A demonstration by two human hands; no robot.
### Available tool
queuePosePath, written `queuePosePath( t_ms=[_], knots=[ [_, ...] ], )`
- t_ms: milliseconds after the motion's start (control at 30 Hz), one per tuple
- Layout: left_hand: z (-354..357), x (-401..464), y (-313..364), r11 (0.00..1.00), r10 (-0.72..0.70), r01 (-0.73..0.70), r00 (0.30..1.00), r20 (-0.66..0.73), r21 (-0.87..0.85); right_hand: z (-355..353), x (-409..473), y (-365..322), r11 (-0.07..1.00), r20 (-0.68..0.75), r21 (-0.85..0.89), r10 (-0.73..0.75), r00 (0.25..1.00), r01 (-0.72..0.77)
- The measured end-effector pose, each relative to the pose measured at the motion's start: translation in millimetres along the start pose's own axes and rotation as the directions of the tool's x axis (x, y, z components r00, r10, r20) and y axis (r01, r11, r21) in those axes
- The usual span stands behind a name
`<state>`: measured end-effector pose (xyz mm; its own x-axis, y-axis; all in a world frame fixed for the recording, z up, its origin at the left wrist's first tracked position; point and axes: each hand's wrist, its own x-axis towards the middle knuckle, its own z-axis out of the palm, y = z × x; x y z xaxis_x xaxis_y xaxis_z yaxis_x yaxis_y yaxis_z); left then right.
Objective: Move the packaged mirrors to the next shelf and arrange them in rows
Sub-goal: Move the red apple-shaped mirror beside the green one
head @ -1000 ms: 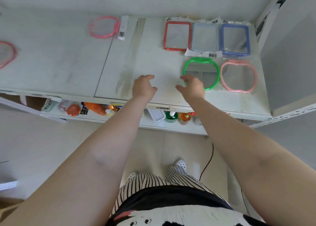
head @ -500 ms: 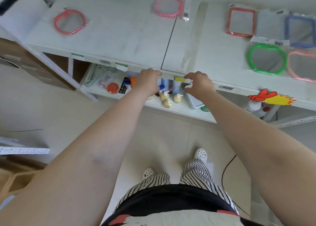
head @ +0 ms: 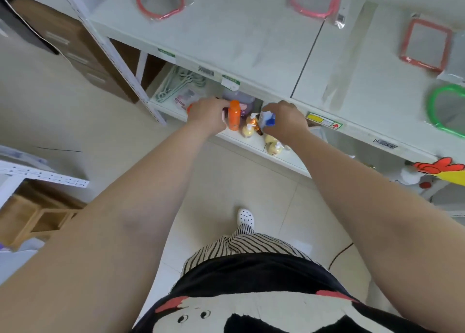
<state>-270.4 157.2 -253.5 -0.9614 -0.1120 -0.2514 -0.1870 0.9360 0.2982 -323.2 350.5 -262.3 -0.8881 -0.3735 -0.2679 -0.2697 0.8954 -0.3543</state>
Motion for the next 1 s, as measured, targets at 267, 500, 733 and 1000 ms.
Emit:
queuePosePath(
  t_ms=[267,500,733,1000],
  knots=[
    [-18.3,21.2,-54.0,0.994,-0.107,0.107,0.994,-0.012,-0.021,5.1,66.5,-60.0,0.995,0.033,-0.029,-0.091,0.995,0.092],
    [-44.1,48.4,-116.9,0.987,-0.147,0.145,0.989,-0.015,-0.074,8.7,105.9,-109.0,0.991,0.032,-0.027,-0.127,0.991,0.128],
    [-90.5,83.5,-193.7,1.0,-0.007,0.007,1.0,-0.008,-0.002,20.5,142.7,-175.3,0.998,-0.048,0.048,0.03,0.998,-0.027],
    [-125.4,122.4,-258.2,0.998,0.021,-0.023,0.999,0.032,0.053,26.1,178.9,-229.7,0.992,-0.069,0.065,0.109,0.992,-0.104]
  ],
)
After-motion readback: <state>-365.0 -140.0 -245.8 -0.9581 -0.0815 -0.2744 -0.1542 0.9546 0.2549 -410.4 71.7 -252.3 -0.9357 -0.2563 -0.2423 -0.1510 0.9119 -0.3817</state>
